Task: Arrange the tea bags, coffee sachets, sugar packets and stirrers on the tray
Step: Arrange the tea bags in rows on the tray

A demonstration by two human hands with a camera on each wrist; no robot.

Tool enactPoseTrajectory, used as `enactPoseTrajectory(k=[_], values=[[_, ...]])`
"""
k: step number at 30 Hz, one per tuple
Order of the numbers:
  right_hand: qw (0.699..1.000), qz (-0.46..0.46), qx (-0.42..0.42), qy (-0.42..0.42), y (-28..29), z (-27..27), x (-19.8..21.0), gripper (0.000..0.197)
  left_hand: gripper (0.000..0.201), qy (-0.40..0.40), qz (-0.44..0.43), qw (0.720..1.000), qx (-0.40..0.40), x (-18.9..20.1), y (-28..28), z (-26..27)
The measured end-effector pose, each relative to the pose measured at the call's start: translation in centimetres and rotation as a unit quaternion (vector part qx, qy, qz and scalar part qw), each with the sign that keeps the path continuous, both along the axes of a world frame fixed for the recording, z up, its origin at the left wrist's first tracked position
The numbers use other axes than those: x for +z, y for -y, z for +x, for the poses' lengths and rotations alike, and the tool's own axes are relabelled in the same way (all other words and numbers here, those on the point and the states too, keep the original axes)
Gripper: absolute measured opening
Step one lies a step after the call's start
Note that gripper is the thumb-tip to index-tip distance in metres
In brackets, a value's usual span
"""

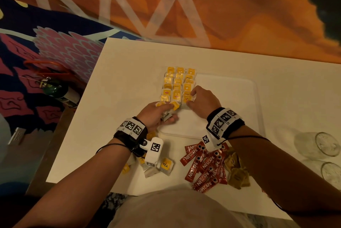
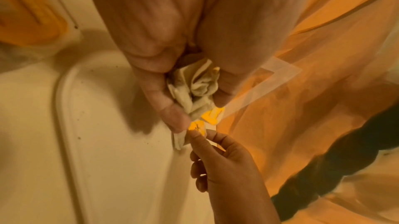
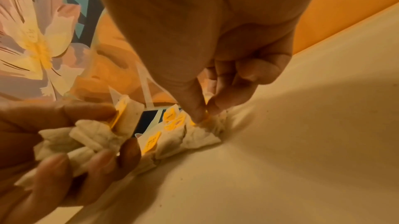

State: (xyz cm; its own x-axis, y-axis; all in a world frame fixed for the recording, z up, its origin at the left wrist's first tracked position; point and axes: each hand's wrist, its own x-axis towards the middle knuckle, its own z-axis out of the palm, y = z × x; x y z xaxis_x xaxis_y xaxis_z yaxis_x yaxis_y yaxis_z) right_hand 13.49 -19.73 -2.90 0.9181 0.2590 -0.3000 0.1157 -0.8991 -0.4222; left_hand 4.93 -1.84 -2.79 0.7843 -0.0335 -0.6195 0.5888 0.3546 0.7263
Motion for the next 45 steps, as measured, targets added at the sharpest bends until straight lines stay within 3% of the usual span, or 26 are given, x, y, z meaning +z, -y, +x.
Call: enactPoseTrajectory(k=[3,6,11,15,20,24,30,38,45], values=[[0.999,0.047,-0.013,-0.003,0.1,-0.5,0.3,0.033,0.014,0.009,0.019,1.0,-0.017,0.1,0.1,-0.1],[0.989,0.146,0.009,-0.03,0.4,-1.5,0.7,0.018,0.011,0.026,0.03,0.999,-0.022,0.0,0.1,-0.2],[0.961,0.262,0.029,-0.083,0.3,-3.5,1.1,0.029,0.017,0.026,0.065,0.997,-0.02,-0.1,-0.1,-0.4],[0.966,0.249,0.046,-0.055,0.1,-4.1,0.2,0.019,0.03,0.031,0.089,0.995,-0.032,-0.1,-0.2,-0.5],[0.963,0.264,0.029,-0.046,-0.3,-4.4,-0.4,0.017,0.007,0.085,0.174,0.977,-0.088,0.4,-0.4,-0.8],[0.956,0.285,0.022,-0.061,-0.5,-5.0,-0.7,0.016,0.014,0.106,0.219,0.964,-0.107,0.6,-0.9,-0.9],[0.95,0.29,0.023,-0.11,-1.2,-5.6,-1.4,0.015,0.008,0.08,0.171,0.979,-0.074,0.3,-1.7,-1.6],[0.973,0.214,0.007,-0.087,-2.5,-4.7,-2.1,0.026,0.023,0.02,0.131,0.991,0.006,0.1,-4.1,-2.1],[0.984,0.157,0.033,-0.082,-4.6,-4.2,-2.3,0.028,0.034,0.026,0.113,0.993,0.022,0.3,-5.3,-2.6]])
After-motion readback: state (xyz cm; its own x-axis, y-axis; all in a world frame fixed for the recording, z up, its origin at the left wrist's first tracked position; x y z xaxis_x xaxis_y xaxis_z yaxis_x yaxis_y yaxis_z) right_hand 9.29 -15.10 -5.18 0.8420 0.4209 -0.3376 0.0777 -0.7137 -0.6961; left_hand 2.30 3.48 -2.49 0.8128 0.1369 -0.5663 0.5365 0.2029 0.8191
